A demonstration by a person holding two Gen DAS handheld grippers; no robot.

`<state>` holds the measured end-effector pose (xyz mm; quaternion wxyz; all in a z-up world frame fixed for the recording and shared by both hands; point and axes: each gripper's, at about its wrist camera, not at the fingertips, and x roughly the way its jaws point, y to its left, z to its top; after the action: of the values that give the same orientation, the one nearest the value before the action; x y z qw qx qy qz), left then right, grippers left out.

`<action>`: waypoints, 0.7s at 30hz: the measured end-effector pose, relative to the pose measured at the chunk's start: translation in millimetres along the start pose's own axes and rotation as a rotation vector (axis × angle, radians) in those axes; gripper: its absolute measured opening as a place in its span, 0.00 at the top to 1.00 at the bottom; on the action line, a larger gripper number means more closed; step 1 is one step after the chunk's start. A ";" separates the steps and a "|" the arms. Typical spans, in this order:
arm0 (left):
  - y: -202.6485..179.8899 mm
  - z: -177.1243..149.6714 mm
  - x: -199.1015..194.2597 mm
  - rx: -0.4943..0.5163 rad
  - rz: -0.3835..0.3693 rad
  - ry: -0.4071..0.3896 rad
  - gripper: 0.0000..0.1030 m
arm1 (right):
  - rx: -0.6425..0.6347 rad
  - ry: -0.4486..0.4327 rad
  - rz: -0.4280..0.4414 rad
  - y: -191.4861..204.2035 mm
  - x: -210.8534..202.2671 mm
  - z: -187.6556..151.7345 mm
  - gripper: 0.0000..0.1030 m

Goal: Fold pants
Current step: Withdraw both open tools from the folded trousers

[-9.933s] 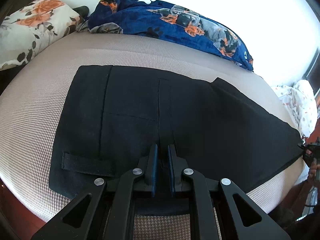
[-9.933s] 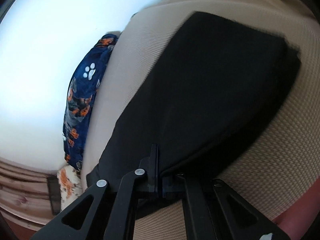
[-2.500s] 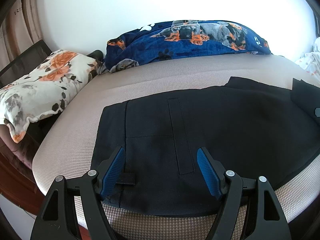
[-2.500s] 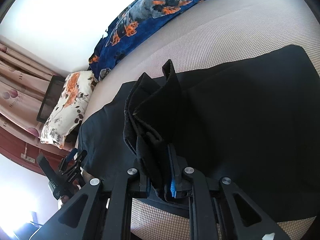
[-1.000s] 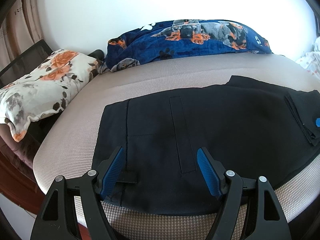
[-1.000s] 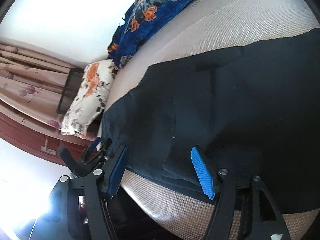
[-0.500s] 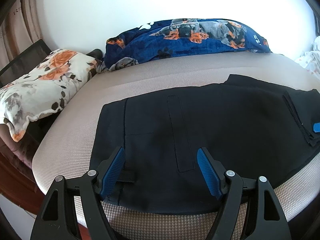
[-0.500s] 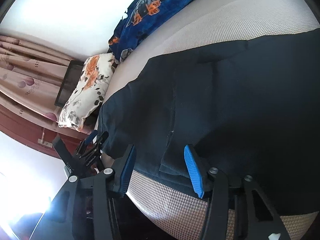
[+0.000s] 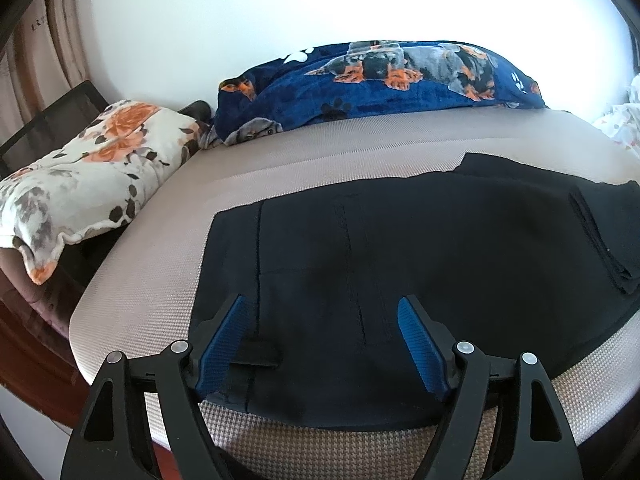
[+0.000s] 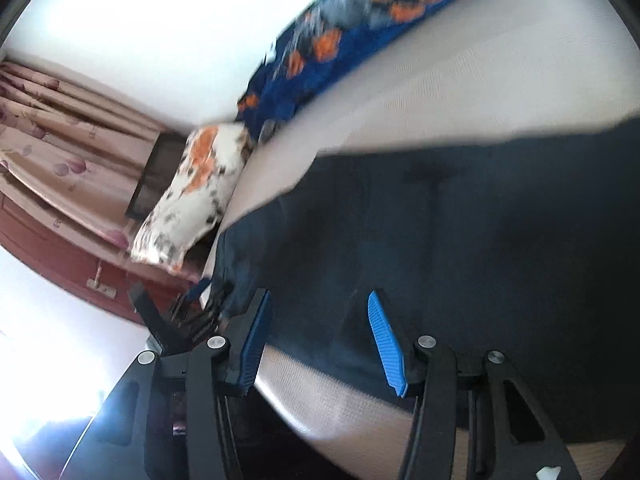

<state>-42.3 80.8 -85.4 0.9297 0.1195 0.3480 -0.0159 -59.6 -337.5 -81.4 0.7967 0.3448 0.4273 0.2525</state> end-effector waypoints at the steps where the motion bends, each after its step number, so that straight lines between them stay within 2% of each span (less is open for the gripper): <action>1: -0.3 -0.2 -0.5 0.001 0.002 -0.002 0.23 | 0.004 -0.034 -0.035 -6.7 -10.7 5.4 0.53; 4: -0.6 -1.1 -0.9 0.010 0.010 -0.007 0.23 | 0.093 -0.138 -0.092 -39.5 -44.7 24.3 0.53; 6: -1.1 -1.9 -0.5 0.014 0.013 -0.005 0.23 | 0.140 -0.197 -0.178 -64.0 -67.1 37.7 0.54; 9: -1.2 -2.1 -0.2 0.015 0.014 -0.001 0.23 | 0.198 -0.211 -0.247 -93.3 -79.3 48.3 0.55; 14: -0.6 -0.6 -0.2 0.017 0.024 0.001 0.23 | 0.283 -0.219 -0.241 -131.0 -84.0 51.6 0.67; 19: 0.0 -0.6 1.0 0.019 0.022 0.000 0.23 | 0.317 -0.228 -0.249 -139.0 -81.1 48.4 0.73; 21: -0.1 -0.6 0.9 0.021 0.024 0.002 0.23 | 0.301 -0.226 -0.273 -133.0 -79.6 49.1 0.73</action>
<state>-42.0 80.9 -86.4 0.9282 0.1334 0.3471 -0.0084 -43.7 -493.8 -123.3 0.8059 0.4250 0.4107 0.0356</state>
